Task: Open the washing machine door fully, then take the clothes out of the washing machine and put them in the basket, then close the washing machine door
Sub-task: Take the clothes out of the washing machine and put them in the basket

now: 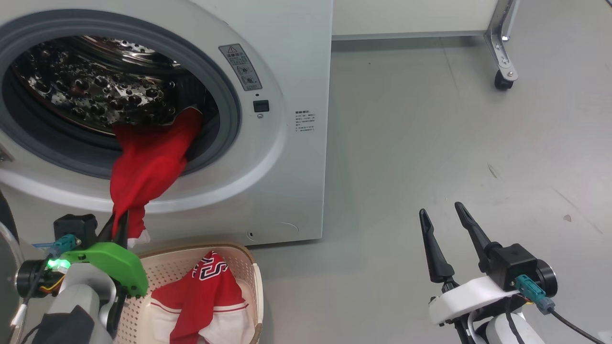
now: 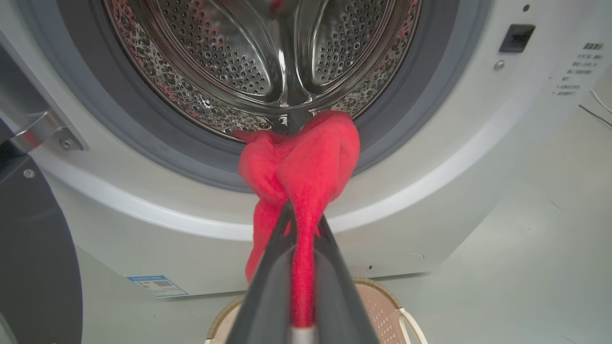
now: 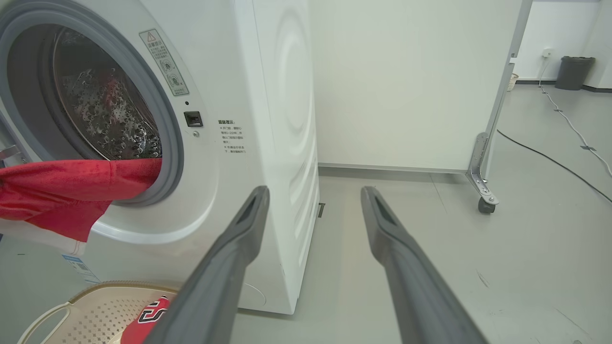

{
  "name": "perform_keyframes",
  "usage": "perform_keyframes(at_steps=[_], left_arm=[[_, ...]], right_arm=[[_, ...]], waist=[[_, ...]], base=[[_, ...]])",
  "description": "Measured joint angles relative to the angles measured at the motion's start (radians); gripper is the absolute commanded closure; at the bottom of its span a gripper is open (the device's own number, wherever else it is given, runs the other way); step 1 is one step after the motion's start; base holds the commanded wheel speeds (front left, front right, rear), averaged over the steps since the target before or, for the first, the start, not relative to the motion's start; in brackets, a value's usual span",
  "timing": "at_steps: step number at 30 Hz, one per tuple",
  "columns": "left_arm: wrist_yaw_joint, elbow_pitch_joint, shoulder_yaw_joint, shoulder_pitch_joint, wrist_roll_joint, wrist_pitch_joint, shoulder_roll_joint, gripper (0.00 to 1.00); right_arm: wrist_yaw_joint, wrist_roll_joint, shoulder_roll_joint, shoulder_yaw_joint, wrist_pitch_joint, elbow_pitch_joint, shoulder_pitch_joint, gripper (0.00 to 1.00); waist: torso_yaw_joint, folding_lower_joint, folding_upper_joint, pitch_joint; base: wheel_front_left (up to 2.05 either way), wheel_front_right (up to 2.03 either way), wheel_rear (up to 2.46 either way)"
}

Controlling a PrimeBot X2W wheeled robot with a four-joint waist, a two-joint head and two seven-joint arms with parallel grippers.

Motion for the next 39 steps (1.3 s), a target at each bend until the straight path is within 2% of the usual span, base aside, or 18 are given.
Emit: perform_keyframes(at_steps=[9,24,39], left_arm=[[0.000,-0.075,-0.011,0.058,0.001,-0.033,-0.011,1.00],[0.000,-0.251,0.007,0.100,0.000,-0.049,-0.035,1.00],[0.000,-0.594,0.063,0.104,0.003,-0.054,-0.040,1.00]], right_arm=[[0.005,0.008,-0.004,-0.010,0.000,-0.008,0.030,0.00],[0.004,0.009,-0.007,-0.025,0.000,-0.031,0.048,0.00],[0.004,0.009,-0.007,-0.025,0.000,-0.044,0.052,0.00]], waist=[[0.022,0.0000,0.0000,-0.052],[0.051,0.0000,0.0000,-0.053],[0.061,0.0000,0.0000,-0.048]], base=[[0.00,0.00,0.00],[0.00,0.00,0.00],[0.00,0.00,0.00]])
